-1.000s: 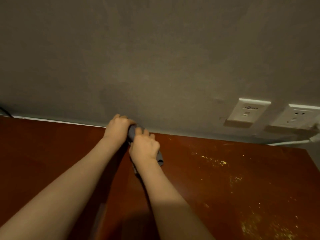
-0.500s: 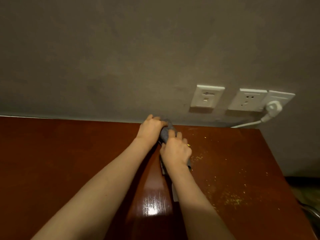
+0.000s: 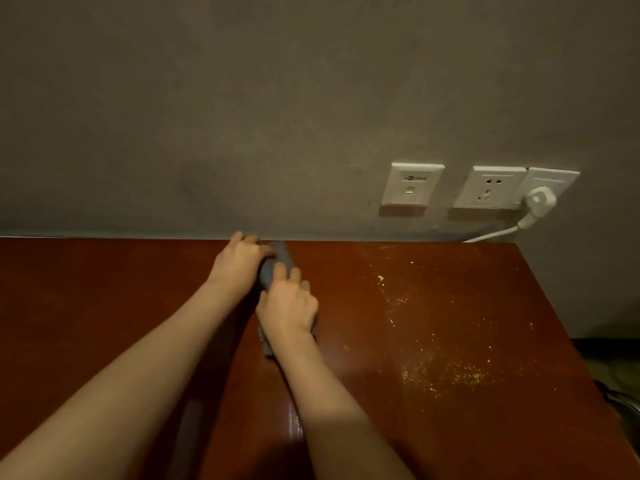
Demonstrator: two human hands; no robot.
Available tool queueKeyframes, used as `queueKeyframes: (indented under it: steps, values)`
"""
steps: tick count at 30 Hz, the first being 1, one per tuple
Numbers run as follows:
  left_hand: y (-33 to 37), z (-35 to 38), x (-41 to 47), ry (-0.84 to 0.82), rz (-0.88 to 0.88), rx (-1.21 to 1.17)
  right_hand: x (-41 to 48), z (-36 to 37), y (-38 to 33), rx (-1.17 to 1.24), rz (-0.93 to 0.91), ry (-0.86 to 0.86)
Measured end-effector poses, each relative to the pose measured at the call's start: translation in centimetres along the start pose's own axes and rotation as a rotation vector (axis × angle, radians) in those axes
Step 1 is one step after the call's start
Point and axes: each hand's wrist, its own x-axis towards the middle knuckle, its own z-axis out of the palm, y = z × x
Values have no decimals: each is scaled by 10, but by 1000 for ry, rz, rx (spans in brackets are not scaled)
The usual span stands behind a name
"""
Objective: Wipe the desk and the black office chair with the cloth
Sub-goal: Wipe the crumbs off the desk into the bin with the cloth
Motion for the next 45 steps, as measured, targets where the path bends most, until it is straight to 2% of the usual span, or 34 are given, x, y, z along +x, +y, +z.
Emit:
queueKeyframes:
  steps: [2, 6, 14, 18, 24, 27, 32, 36, 39, 45]
  values:
    - [4, 8, 2, 60, -2, -14, 6, 1, 6, 4, 17, 23]
    - [24, 11, 28, 16, 90, -6, 13, -11, 30, -5, 69, 77]
    - [172, 23, 45, 22, 338, -96, -16, -69, 145, -124, 331, 190]
    - [219, 20, 38, 20, 371, -134, -29, -86, 174, -132, 412, 220]
    - [181, -7, 25, 39, 371, -182, -37, -91, 136, -53, 328, 250]
    - [142, -28, 18, 62, 377, -59, -34, -85, 96, 36, 290, 230]
    - [87, -34, 3, 2, 296, 178, -30, -51, 51, 138, 196, 117]
    - [78, -17, -1, -60, 188, 199, -21, -31, 53, 103, 131, 53]
    - [85, -10, 11, -14, 138, 135, -4, -34, 65, 81, 113, 82]
    - [121, -3, 51, 42, 159, 85, 28, -53, 102, 56, 167, 152]
